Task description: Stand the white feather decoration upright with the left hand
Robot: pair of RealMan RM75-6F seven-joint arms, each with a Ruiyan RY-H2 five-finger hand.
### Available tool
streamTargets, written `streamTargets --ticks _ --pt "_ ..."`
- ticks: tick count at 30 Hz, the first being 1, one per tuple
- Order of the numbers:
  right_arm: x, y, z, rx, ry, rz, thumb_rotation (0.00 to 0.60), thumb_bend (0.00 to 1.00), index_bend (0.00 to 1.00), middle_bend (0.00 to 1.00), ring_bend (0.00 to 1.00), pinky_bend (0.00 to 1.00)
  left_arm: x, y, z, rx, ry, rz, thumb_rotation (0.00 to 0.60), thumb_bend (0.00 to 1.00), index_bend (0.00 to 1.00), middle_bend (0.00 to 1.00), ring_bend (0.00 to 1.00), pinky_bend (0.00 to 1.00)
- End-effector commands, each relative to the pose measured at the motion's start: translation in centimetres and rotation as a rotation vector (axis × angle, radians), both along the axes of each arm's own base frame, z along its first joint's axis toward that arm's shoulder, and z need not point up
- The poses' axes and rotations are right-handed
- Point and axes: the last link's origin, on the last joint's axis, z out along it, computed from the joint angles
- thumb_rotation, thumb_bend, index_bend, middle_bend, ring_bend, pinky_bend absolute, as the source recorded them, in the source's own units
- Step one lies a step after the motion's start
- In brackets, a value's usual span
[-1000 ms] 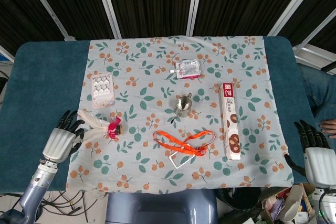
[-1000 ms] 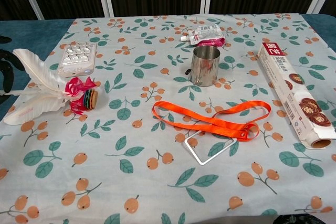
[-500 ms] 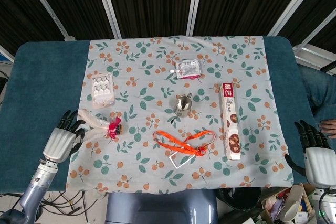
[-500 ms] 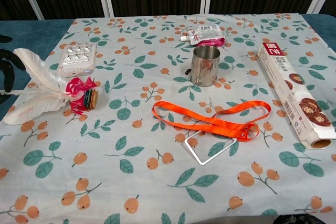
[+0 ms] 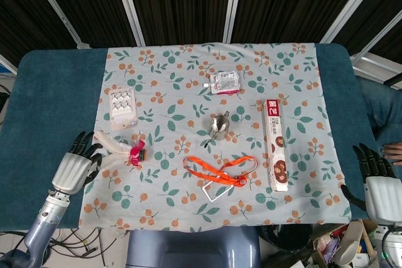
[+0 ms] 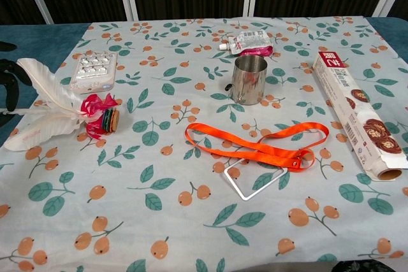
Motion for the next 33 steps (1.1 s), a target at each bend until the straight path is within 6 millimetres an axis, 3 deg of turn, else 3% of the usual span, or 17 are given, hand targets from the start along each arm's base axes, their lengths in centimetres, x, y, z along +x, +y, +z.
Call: streamTargets --ticks 1,16,23,33 --pt "0.0 0.0 0.0 0.0 0.0 0.0 0.6 0.13 0.08 0.05 0.1 0.16 0.0 0.0 0.0 0.0 0.0 -0.001 0.6 0.44 0.63 0.31 0.0 0.04" --pt "0.0 0.0 0.0 0.0 0.001 0.004 0.6 0.13 0.08 0.05 0.1 0.16 2.1 1.7 1.4 -0.009 0.08 -0.089 0.6 0.47 0.64 0.33 0.0 0.04" --pt "0.1 0.0 0.0 0.001 0.003 0.004 0.6 0.13 0.08 0.05 0.1 0.16 5.5 3.5 2.8 -0.008 0.17 -0.187 0.6 0.47 0.64 0.33 0.0 0.04" --pt "0.1 0.0 -0.1 0.003 0.005 0.002 0.6 0.13 0.08 0.05 0.1 0.16 10.5 4.6 2.5 -0.037 0.254 -0.28 0.6 0.47 0.64 0.33 0.0 0.05"
